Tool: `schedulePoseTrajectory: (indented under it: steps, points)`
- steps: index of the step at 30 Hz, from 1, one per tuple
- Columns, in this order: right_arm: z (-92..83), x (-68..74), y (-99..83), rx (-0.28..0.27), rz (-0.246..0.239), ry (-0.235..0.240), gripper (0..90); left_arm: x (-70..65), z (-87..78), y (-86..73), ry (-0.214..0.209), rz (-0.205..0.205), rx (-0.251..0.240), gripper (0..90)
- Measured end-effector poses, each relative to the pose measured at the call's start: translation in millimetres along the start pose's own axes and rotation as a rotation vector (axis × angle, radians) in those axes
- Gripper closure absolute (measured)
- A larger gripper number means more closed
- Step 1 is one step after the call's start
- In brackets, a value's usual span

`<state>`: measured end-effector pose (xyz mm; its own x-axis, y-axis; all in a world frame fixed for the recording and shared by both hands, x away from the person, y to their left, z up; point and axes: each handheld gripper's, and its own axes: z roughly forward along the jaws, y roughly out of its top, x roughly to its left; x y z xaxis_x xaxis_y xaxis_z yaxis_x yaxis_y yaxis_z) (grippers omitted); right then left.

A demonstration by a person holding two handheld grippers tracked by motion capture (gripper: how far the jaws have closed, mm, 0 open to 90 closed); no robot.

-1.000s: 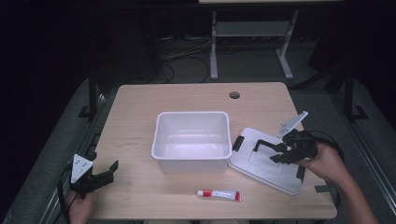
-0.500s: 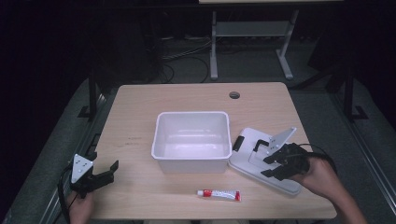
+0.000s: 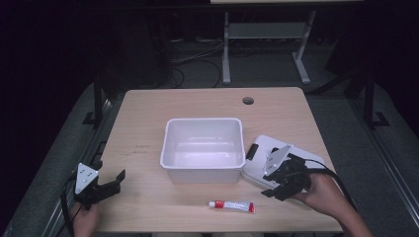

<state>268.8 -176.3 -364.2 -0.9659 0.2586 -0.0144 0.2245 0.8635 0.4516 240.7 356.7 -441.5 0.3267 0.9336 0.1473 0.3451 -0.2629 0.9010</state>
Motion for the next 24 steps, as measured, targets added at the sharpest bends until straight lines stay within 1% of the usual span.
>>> schedulePoseTrajectory:
  steps: [3,7,15,17,20,22,23,24]
  points:
    - [7.1,4.0,7.4,0.013,-0.02,0.017,49.6,0.4,-0.3,0.0,0.001,0.001,0.0,14.9]
    - [14.9,7.0,13.9,0.003,-0.031,0.049,49.5,0.8,-0.5,-0.2,0.001,0.0,-0.001,14.9]
    - [36.8,13.4,23.2,0.021,-0.049,0.089,49.0,0.1,-0.2,0.1,0.0,-0.001,-0.002,14.9]
    - [41.7,14.8,25.5,0.018,-0.06,0.096,49.1,0.3,-0.2,0.1,0.001,0.0,0.0,14.9]
    - [47.5,16.5,27.5,0.017,-0.062,0.106,49.3,0.3,-0.3,0.0,0.001,0.001,0.0,14.9]
    - [51.4,18.3,29.4,0.023,-0.068,0.108,49.1,0.4,-0.2,-0.1,0.001,0.0,0.0,14.9]
    - [53.6,19.9,32.1,0.037,-0.072,0.107,48.9,0.4,-0.2,-0.1,0.002,0.001,0.0,14.9]
    - [54.8,21.6,34.9,0.037,-0.084,0.108,48.9,0.3,-0.3,0.0,0.002,0.001,0.0,14.9]
